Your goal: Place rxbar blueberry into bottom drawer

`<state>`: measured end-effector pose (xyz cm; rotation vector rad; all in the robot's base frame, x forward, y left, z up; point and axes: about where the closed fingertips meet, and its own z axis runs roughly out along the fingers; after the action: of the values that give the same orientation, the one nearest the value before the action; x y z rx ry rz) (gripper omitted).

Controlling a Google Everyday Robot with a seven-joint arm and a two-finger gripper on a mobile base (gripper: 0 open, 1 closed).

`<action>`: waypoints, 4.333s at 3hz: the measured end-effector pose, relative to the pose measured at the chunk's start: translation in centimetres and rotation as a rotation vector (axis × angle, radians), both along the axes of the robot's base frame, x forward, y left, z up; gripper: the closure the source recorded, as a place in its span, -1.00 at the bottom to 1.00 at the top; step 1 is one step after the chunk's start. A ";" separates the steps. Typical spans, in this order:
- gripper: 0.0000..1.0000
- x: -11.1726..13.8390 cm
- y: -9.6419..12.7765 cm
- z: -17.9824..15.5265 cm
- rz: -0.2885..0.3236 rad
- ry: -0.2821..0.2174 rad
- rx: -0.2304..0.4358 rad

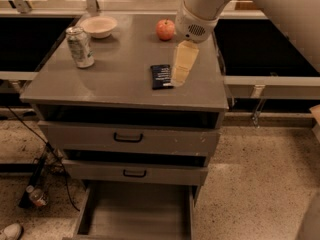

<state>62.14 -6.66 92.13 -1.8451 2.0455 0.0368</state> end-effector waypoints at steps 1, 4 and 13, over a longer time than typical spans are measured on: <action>-1.00 3.1 3.4 -0.2 0.049 -0.018 0.020; -1.00 4.0 4.7 -2.5 0.069 0.016 -0.025; -0.94 6.6 4.5 -11.3 0.052 0.171 -0.028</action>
Offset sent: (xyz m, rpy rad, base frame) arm 0.0239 0.0246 -0.0037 0.0117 -0.0104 0.0374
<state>68.71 -2.13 80.87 -1.9724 2.1197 0.1869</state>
